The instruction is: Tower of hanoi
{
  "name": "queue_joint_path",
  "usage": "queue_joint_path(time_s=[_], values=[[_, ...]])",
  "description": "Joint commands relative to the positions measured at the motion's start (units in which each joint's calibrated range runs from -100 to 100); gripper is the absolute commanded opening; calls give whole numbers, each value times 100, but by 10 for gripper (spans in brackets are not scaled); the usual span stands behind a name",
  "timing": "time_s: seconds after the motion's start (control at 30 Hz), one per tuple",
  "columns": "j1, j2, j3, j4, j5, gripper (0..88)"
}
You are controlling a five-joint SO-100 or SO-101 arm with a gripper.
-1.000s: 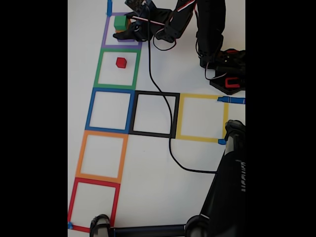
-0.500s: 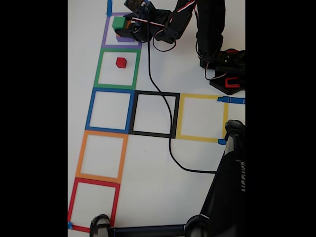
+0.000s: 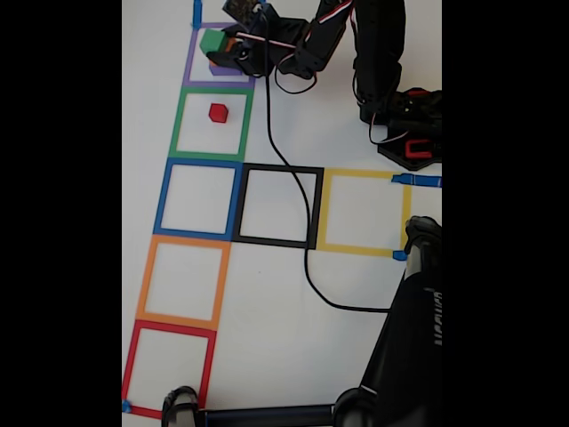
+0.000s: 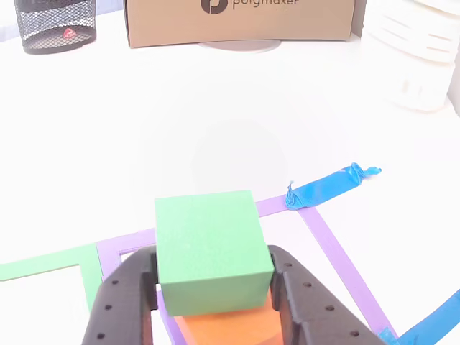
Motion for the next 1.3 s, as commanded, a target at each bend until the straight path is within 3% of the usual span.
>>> queue_joint_path(time_s=[0.0, 0.13, 0.37, 0.53, 0.67, 0.83, 1.07, 1.27], values=[[-147, -833, -87, 568, 36, 83], [-262, -1600, -87, 1394, 36, 83], [-214, -3384, -168, 3815, 36, 79], [-204, -4749, -977, 6519, 36, 78], [-386, -5314, -2559, 9013, 36, 79], [-636, -5395, -4605, 11191, 36, 78], [-1240, -5386, -6696, 13110, 36, 76], [-2199, -5451, -7305, 13815, 36, 75]])
